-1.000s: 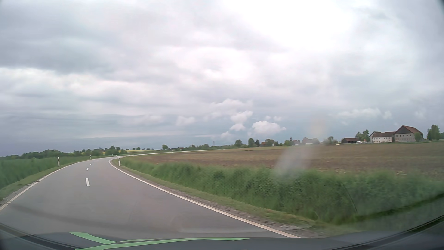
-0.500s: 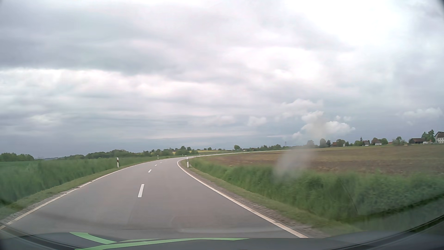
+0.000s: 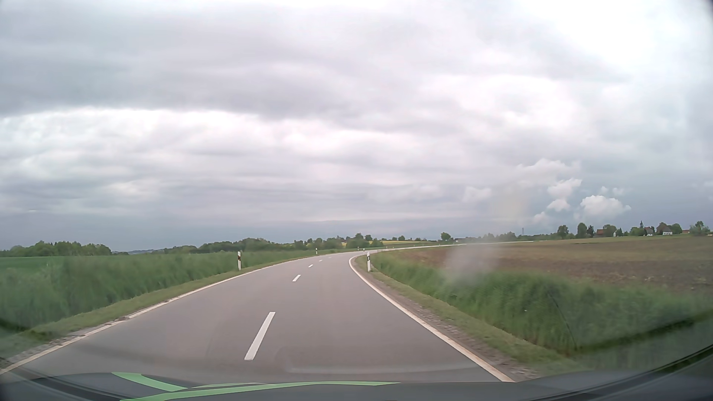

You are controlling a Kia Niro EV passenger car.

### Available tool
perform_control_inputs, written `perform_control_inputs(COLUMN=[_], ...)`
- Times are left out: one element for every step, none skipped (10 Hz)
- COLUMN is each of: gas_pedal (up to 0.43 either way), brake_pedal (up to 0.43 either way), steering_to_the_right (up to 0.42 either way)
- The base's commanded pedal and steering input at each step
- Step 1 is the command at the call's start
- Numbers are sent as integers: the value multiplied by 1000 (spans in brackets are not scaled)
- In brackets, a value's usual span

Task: Follow the waypoints while adhering to traffic rules and regulations

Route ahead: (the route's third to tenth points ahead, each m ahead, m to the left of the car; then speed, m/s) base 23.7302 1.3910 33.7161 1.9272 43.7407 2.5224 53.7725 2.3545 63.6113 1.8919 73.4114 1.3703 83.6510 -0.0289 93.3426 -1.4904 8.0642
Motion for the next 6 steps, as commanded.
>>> perform_control_inputs(gas_pedal=[512, 520, 531, 531, 531, 531], brake_pedal=[0, 0, 0, 0, 0, 0], steering_to_the_right=[-76, -56, -41, -32, -28, -25])
